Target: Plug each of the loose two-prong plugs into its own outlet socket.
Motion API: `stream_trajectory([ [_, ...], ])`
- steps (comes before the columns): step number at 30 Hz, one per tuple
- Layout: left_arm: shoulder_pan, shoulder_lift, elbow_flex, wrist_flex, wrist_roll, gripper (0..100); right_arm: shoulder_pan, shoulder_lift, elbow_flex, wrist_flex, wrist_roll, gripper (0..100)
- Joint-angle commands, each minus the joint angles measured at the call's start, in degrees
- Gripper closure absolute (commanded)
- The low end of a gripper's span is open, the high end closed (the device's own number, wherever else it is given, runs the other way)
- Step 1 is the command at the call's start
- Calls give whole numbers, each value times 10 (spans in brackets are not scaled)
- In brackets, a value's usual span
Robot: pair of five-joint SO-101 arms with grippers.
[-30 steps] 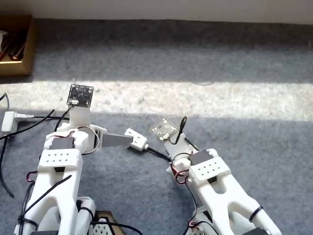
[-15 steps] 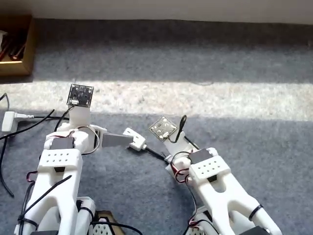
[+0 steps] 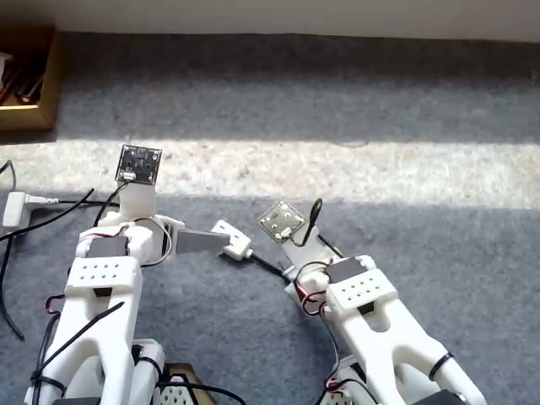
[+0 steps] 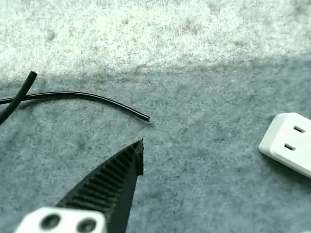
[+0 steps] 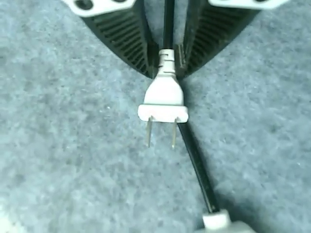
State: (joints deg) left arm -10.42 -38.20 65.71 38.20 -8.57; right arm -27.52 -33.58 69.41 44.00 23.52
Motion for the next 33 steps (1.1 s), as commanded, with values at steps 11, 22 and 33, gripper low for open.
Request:
stream_trajectory([
  [11, 11, -6, -58, -6, 4, 387, -29, -77, -112, 112, -4, 991],
  [22, 10, -6, -178, 79, 4, 387, -79, -118, -398, 293, -53, 991],
  [33, 24, -7, -263, 143, 4, 387, -152, 0, -396, 235, -85, 991],
])
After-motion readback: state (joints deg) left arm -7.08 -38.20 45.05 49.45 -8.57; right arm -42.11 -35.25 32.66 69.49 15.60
